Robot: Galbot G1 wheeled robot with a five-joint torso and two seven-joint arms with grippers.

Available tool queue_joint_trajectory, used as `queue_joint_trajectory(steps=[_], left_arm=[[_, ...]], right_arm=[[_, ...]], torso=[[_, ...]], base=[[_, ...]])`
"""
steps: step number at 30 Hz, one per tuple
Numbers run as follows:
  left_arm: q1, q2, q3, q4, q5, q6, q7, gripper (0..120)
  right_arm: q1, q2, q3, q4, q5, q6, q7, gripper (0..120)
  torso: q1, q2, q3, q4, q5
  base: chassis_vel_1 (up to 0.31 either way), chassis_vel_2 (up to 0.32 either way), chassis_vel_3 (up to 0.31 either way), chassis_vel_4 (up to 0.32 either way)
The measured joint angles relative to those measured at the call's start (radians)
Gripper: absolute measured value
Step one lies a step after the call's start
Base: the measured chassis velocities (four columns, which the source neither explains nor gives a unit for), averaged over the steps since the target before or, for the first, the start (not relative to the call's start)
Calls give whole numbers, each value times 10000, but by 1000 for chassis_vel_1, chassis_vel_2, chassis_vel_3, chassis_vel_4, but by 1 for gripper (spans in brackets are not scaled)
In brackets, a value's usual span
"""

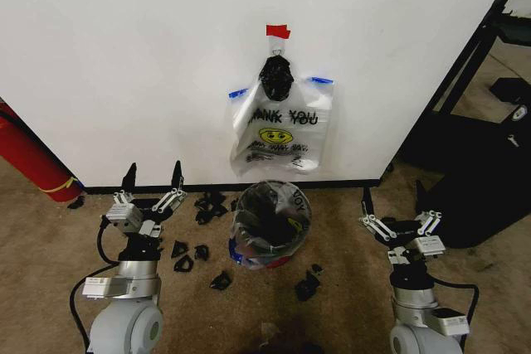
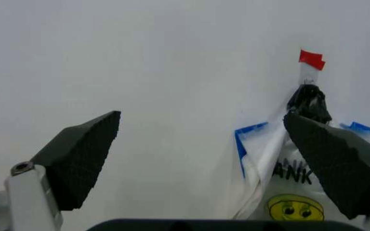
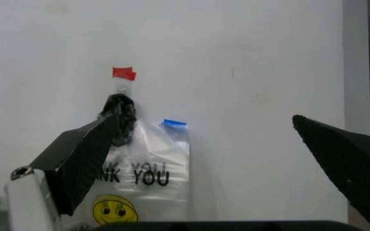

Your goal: Pick up the garbage bag from the wall and place it over the trash bin.

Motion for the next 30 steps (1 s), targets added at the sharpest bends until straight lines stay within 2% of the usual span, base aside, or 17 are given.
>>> queue_joint_trajectory(steps=[13,30], left_arm=[[24,-100,28,-39,88,31,3,100],[49,-45,-26,85,37,-126,-94,100]], right_arm=[[63,-26,-26,-114,85,256,-181,100],[411,-57,-306,-79,-174,-78,-202,100]], torso=[[0,0,0,-1,0],[0,0,0,-1,0]], base=[[0,0,0,0],[0,0,0,0]])
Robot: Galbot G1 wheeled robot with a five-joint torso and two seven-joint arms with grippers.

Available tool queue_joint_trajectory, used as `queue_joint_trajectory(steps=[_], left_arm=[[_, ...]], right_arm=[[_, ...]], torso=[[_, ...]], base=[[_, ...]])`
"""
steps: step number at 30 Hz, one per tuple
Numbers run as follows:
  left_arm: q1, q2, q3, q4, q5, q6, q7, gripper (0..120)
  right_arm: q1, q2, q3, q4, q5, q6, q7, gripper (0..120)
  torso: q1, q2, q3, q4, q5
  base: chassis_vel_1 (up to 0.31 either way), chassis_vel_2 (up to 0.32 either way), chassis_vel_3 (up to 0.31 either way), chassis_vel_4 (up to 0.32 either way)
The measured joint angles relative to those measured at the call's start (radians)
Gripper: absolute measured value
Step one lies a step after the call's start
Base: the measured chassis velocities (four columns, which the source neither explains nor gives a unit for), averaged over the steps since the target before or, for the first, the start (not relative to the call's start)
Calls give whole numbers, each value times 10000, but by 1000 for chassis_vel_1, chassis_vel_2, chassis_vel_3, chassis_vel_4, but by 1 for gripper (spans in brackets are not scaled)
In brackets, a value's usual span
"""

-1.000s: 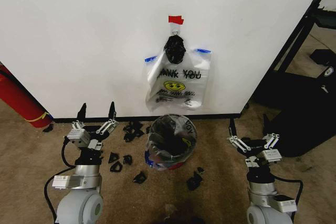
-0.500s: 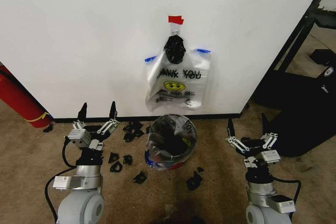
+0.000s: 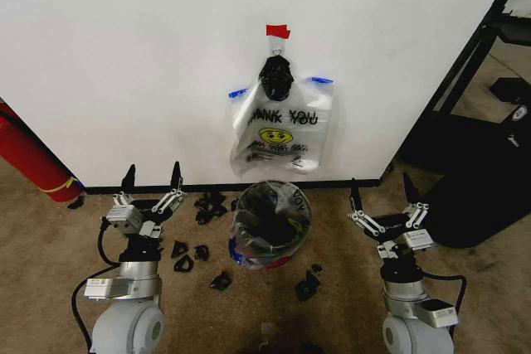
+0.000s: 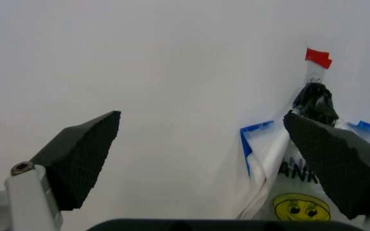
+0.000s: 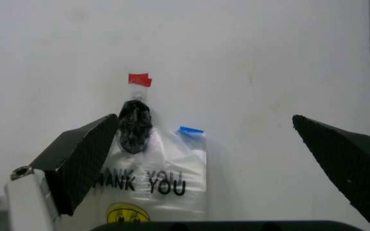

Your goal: Pick up the garbage bag from the wall and place it over the trash bin.

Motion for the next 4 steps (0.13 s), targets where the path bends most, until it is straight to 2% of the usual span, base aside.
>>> queue_joint_trajectory(steps=[4], left_arm=[[67,19,-7,-15,2,-17,1,100]], right_arm=[[5,-5,-20,-14,-70,-14,-38,100]], torso=[[0,0,0,0,0]], base=[[0,0,0,0]])
